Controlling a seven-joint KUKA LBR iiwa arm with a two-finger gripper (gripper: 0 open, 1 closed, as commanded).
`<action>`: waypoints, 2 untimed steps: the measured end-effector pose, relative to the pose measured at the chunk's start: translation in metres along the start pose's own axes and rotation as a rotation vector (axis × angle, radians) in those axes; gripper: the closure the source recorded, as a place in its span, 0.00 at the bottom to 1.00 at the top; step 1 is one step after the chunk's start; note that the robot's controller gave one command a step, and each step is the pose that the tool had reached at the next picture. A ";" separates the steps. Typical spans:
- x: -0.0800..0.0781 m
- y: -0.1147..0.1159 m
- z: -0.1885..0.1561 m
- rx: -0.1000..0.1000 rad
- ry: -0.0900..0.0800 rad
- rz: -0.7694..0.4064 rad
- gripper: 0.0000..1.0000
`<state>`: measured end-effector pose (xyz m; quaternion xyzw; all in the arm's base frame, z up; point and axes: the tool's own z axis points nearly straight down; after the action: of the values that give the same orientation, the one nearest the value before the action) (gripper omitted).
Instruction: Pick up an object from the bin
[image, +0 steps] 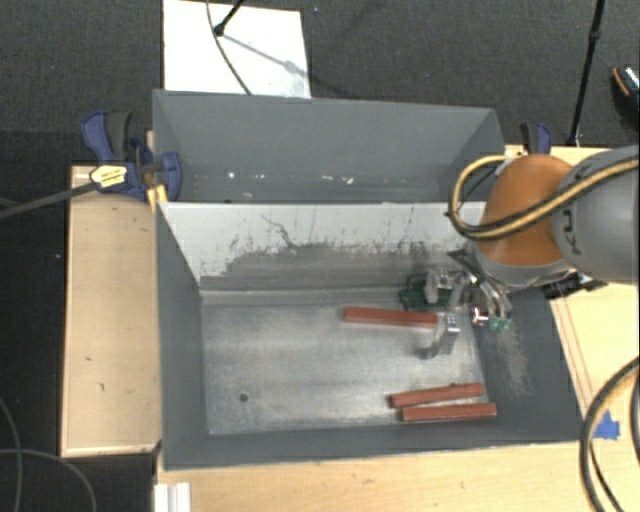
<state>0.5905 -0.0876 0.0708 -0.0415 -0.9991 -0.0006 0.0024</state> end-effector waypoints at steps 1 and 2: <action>0.010 0.053 0.001 -0.002 -0.003 0.097 0.00; 0.008 0.051 -0.001 0.000 -0.007 0.095 1.00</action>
Offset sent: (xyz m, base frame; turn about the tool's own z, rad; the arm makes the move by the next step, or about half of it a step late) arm -0.0053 0.0508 -0.0008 0.1005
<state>0.5867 -0.0366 0.0721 -0.0890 -0.9960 -0.0003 -0.0011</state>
